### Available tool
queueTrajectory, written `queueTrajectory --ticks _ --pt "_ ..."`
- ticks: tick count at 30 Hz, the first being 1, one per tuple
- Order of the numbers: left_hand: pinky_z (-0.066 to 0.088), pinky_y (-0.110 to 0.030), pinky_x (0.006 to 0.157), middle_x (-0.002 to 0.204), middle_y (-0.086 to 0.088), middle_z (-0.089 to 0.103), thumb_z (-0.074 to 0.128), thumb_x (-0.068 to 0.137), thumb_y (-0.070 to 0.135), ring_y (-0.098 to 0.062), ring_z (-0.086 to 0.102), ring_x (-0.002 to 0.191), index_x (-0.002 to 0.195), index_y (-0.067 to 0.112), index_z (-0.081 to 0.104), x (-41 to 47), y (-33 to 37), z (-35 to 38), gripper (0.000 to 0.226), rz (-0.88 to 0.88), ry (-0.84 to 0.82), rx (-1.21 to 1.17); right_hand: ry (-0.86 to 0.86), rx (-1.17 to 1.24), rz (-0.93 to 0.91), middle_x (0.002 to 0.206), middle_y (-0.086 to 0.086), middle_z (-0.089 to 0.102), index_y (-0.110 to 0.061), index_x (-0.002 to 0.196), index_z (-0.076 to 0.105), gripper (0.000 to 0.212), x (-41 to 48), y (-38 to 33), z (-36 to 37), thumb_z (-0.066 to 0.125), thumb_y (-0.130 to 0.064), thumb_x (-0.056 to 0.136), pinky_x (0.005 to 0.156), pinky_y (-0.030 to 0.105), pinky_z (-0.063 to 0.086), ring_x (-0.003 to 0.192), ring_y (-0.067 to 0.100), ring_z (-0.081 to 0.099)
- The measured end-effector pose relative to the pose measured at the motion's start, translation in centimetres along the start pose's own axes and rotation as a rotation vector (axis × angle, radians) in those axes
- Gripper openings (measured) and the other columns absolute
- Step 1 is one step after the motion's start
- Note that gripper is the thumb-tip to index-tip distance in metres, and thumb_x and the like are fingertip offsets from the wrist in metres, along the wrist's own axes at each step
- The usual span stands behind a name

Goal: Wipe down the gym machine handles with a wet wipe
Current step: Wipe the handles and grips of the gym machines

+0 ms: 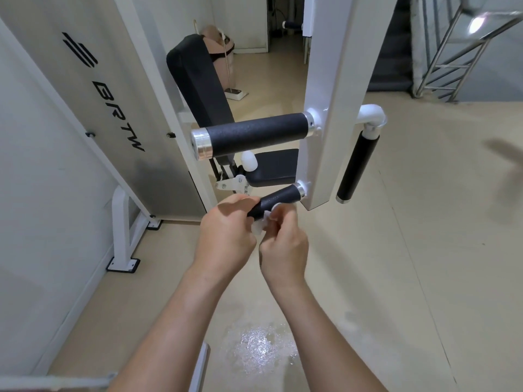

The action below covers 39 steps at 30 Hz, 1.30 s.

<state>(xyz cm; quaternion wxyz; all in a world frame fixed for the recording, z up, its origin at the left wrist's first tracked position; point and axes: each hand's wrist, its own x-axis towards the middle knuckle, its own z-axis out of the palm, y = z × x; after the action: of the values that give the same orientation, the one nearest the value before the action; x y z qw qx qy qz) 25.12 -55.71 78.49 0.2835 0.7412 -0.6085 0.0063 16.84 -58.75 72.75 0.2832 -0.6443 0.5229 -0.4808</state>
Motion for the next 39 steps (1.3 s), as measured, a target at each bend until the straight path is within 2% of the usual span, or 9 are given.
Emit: queueTrajectory --ticks 6,8,10,15,22,27,30,35,39 --pt "0.048 -0.028 0.082 0.103 -0.001 0.067 0.061 0.079 -0.002 -0.026 0.061 0.094 0.108 0.016 0.070 -0.2 -1.0 -0.2 0.035 0.014 0.039 -0.014 0.017 0.113 0.089 0.075 -0.009 0.062 -0.018 0.090 0.050 0.008 0.8 0.8 -0.1 0.054 -0.011 0.092 0.063 0.036 0.047 0.072 0.024 0.062" --pt "0.042 -0.022 0.078 0.095 -0.006 0.066 0.065 0.074 -0.006 -0.029 0.059 0.089 0.098 0.011 0.073 -0.7 -0.7 0.7 0.031 0.131 0.122 0.034 -0.004 0.150 0.117 0.073 -0.016 0.061 -0.021 0.088 0.048 0.011 1.2 0.9 -1.1 0.056 -0.013 0.092 0.065 0.030 0.045 0.072 0.013 0.061" --pt "0.047 -0.030 0.073 0.092 -0.004 0.066 0.065 0.076 0.000 -0.029 0.058 0.086 0.091 0.013 0.072 -1.3 0.2 1.8 0.021 0.263 0.152 0.046 -0.050 0.155 0.085 0.076 -0.013 0.066 -0.021 0.093 0.051 0.009 1.3 0.9 -2.2 0.056 -0.014 0.092 0.065 0.028 0.046 0.075 0.012 0.062" --pt "0.041 -0.032 0.081 0.119 0.010 0.060 0.062 0.081 0.014 -0.019 0.051 0.104 0.120 0.025 0.057 -1.1 2.6 3.2 0.041 0.286 0.001 0.247 -0.086 0.023 -0.039 0.079 -0.008 0.063 -0.021 0.107 0.051 0.028 2.9 1.3 -4.9 0.050 -0.002 0.087 0.064 0.027 0.039 0.077 0.021 0.058" --pt "0.042 -0.034 0.073 0.096 0.001 0.063 0.052 0.085 0.030 -0.023 0.058 0.087 0.108 0.018 0.063 1.2 4.1 3.7 0.028 0.288 0.034 0.466 -0.048 0.026 -0.084 0.101 -0.002 0.069 -0.018 0.118 0.061 0.038 3.0 2.1 -6.4 0.048 0.000 0.087 0.080 0.035 0.051 0.092 0.019 0.063" --pt "0.036 -0.032 0.071 0.085 0.001 0.057 0.040 0.096 0.033 -0.023 0.049 0.090 0.087 0.022 0.062 5.8 4.9 3.2 0.026 0.129 -0.263 0.384 -0.017 0.040 -0.078 0.098 -0.007 0.057 -0.020 0.113 0.062 0.038 3.0 2.5 -7.1 0.050 0.001 0.085 0.074 0.036 0.052 0.082 0.003 0.055" --pt "0.036 -0.028 0.054 0.067 -0.001 0.055 0.038 0.098 0.042 -0.019 0.055 0.069 0.073 0.014 0.061 7.4 4.0 2.8 0.044 -0.042 -0.454 0.035 -0.010 0.060 -0.045 0.095 -0.004 0.058 -0.020 0.101 0.062 0.029 4.1 2.6 -7.5 0.051 -0.001 0.082 0.073 0.038 0.052 0.081 0.009 0.055" --pt "0.039 -0.025 0.061 0.069 -0.009 0.062 0.043 0.097 0.035 -0.021 0.055 0.069 0.077 0.011 0.064 5.9 2.4 2.6 0.038 0.061 -0.351 -0.052 0.020 0.020 -0.066 0.084 0.001 0.061 -0.015 0.085 0.061 0.015 4.7 2.9 -7.8 0.056 -0.001 0.081 0.070 0.032 0.049 0.074 0.017 0.057" --pt "0.031 -0.020 0.058 0.064 0.006 0.056 0.044 0.098 0.032 -0.010 0.050 0.066 0.068 0.023 0.056 6.6 1.1 2.2 0.034 0.004 -0.456 -0.120 0.008 0.009 -0.092 0.082 -0.001 0.060 -0.015 0.084 0.059 0.015 4.8 3.0 -7.7 0.056 -0.001 0.082 0.070 0.029 0.046 0.074 0.018 0.056"
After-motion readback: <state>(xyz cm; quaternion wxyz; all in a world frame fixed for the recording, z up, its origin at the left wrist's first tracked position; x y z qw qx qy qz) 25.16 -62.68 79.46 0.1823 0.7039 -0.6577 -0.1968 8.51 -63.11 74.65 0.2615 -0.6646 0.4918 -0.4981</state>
